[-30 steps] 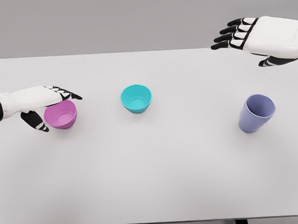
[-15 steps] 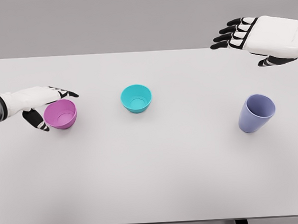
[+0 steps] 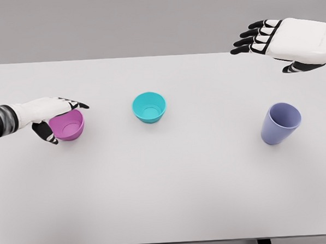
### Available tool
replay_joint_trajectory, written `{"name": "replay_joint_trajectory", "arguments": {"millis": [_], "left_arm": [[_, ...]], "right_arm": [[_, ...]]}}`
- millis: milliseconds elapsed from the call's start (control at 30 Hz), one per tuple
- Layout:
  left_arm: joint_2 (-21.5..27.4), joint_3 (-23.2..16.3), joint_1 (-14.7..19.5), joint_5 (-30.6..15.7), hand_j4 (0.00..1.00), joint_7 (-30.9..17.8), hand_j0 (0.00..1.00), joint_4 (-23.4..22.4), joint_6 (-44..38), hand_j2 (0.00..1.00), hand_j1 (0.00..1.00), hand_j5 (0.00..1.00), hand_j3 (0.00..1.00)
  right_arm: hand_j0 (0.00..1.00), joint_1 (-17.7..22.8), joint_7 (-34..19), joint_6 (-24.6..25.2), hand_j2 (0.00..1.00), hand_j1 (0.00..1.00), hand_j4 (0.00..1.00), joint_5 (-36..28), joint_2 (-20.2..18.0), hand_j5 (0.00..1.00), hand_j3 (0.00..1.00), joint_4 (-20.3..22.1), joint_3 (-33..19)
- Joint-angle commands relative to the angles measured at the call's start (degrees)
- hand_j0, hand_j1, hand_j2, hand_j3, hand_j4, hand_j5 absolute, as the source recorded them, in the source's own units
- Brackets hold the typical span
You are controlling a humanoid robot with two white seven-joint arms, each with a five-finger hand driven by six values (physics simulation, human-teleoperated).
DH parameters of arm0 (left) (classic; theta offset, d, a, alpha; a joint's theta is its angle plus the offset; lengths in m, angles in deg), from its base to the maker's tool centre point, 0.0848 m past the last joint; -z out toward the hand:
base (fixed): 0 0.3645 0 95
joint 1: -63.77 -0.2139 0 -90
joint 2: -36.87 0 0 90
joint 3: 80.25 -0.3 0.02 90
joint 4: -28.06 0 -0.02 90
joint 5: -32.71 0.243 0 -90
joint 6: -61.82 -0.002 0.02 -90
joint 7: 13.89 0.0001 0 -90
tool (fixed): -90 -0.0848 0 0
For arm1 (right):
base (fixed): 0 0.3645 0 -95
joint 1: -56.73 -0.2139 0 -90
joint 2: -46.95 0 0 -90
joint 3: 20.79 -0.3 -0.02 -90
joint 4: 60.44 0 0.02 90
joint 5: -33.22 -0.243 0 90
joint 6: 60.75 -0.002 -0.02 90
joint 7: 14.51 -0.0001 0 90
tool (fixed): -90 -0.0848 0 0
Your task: Stacking bowl and cup with both arms
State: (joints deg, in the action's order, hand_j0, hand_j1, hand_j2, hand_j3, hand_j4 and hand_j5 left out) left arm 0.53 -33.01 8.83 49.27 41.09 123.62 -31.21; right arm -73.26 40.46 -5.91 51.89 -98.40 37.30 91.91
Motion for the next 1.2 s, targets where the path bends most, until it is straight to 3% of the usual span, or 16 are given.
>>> {"name": "replay_joint_trajectory", "arguments": {"millis": [0, 500, 800, 1167], "left_arm": [[-0.22, -0.48, 0.0, 0.22, 1.0, 0.02, 1.0, -0.55, 0.04, 1.0, 1.0, 1.0, 1.0], [-2.07, -0.92, 0.18, 1.89, 0.99, 0.02, 0.99, -2.75, 0.48, 0.99, 0.99, 0.99, 0.99], [-2.15, -1.44, 0.17, 2.77, 0.78, 0.02, 0.78, -2.66, 0.48, 0.78, 0.78, 0.78, 0.78], [-1.98, -1.01, 1.05, 2.68, 0.71, 0.02, 0.71, -1.69, 0.48, 0.71, 0.71, 0.71, 0.71]], "right_arm": [[1.0, 0.0, 0.03, 0.16, 1.0, 1.0, 1.0, -0.3, -0.02, 1.0, 1.0, 0.0, -0.02], [1.0, 0.0, 0.03, 0.16, 1.0, 1.0, 1.0, -0.21, -0.02, 1.0, 1.0, -0.18, -0.11], [1.0, 0.09, 0.03, 0.16, 1.0, 1.0, 1.0, -0.21, -0.11, 1.0, 1.0, -0.18, -0.02], [1.0, 0.09, 0.03, 0.16, 1.0, 1.0, 1.0, -0.21, -0.11, 1.0, 1.0, -0.26, -0.02]]}}
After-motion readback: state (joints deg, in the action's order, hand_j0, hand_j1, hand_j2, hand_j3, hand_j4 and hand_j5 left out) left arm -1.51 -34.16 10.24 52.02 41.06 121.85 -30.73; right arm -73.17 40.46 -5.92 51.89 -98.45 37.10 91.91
